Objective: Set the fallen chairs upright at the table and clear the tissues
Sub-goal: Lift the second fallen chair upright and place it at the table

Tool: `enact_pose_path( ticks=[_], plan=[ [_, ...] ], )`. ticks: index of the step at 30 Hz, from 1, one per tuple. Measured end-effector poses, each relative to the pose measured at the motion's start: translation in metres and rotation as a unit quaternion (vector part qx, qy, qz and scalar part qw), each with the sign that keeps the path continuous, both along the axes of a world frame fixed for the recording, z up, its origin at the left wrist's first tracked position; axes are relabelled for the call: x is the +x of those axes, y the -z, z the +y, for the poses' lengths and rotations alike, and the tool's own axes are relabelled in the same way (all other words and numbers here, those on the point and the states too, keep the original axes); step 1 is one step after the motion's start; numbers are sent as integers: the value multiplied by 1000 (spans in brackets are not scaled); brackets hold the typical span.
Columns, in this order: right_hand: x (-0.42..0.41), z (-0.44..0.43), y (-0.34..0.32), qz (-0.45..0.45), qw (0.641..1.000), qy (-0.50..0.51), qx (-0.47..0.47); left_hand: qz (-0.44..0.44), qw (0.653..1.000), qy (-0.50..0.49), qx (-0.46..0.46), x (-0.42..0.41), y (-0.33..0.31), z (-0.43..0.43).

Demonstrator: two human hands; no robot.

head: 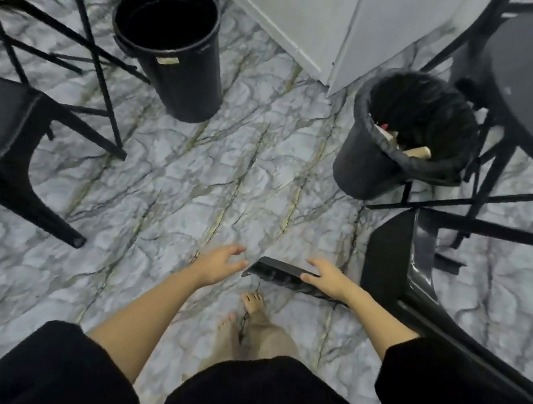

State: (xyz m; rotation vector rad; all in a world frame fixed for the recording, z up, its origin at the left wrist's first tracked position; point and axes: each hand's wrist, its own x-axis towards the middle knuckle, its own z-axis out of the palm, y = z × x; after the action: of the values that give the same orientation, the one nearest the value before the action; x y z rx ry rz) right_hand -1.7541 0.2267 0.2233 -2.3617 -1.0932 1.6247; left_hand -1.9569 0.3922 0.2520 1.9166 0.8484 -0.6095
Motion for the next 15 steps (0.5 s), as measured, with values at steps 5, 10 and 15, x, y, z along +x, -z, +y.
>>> enact_pose_path(
  ticks=[5, 10, 15],
  plan=[
    [-3, -12, 29, -42, 998, 43, 36, -33, 999, 13, -12, 14, 29, 0],
    [-7, 1, 100, -53, 993, 80, 71, -71, 995, -55, -47, 27, 111, 3],
    [-10, 22, 182, -77, 977, 132, 151, -110, 975, -178, -78, 34, 217, 5]
  ],
)
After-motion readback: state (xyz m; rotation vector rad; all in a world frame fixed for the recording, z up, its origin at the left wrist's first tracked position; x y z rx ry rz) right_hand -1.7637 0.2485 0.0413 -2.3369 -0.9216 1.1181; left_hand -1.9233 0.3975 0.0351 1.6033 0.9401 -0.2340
